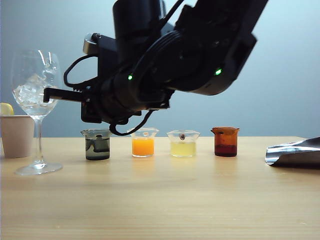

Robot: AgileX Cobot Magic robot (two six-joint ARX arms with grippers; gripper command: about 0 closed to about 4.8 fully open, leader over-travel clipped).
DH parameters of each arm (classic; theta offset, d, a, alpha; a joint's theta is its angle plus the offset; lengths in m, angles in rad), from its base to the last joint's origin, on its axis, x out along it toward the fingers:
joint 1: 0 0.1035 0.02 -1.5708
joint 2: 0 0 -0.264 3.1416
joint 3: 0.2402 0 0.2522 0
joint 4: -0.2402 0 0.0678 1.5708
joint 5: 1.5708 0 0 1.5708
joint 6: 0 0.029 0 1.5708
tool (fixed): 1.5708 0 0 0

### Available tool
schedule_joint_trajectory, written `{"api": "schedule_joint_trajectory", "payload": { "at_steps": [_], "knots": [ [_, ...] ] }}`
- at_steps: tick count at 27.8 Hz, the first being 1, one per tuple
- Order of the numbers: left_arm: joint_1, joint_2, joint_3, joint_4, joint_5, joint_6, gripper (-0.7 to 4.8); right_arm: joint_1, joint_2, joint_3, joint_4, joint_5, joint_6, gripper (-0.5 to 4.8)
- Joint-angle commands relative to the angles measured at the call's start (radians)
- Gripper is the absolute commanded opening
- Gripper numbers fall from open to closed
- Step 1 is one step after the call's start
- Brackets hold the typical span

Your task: Pick up the first measuring cup from the left, pour the coconut rum inside into the goblet, and finally put the measuring cup back in its original place.

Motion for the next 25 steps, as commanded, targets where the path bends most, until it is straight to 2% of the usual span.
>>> {"api": "schedule_joint_trajectory", "payload": {
  "at_steps": [1,5,6,7,8,12,13,15,20,25],
  "knots": [
    [-0.001,-0.002,0.003,0.014,0.007,0.004,-0.05,-0.005,0.024,0.033,-0.008,0.033,0.019,-0.07],
    [0.0,-0.002,0.003,0.018,0.007,0.004,-0.05,-0.018,0.056,0.052,-0.016,0.032,0.087,-0.03],
    [-0.001,-0.002,0.003,0.019,0.007,0.004,-0.05,-0.017,0.063,0.054,-0.016,0.032,0.091,0.14],
    [-0.001,-0.002,0.003,0.02,0.007,0.004,-0.05,-0.017,0.073,0.059,-0.016,0.032,0.091,0.57],
    [-0.001,-0.002,0.003,0.021,0.007,0.004,-0.05,-0.017,0.09,0.066,-0.016,0.033,0.091,1.59],
    [-0.001,-0.002,0.003,0.021,0.007,0.004,-0.05,-0.015,0.13,0.093,-0.016,0.035,0.091,3.13],
    [0.0,-0.002,0.003,0.021,0.007,0.004,-0.05,-0.015,0.138,0.1,-0.016,0.037,0.09,3.35],
    [-0.001,-0.002,0.003,0.021,0.007,0.004,-0.05,-0.014,0.158,0.118,-0.019,0.04,0.09,3.39],
    [-0.001,-0.002,0.003,0.021,0.007,0.004,-0.05,-0.01,0.187,0.154,-0.036,0.134,0.09,3.38],
    [-0.001,-0.003,0.003,0.02,0.031,0.003,-0.05,-0.009,0.243,0.217,-0.074,0.141,0.091,3.38]
  ]
}}
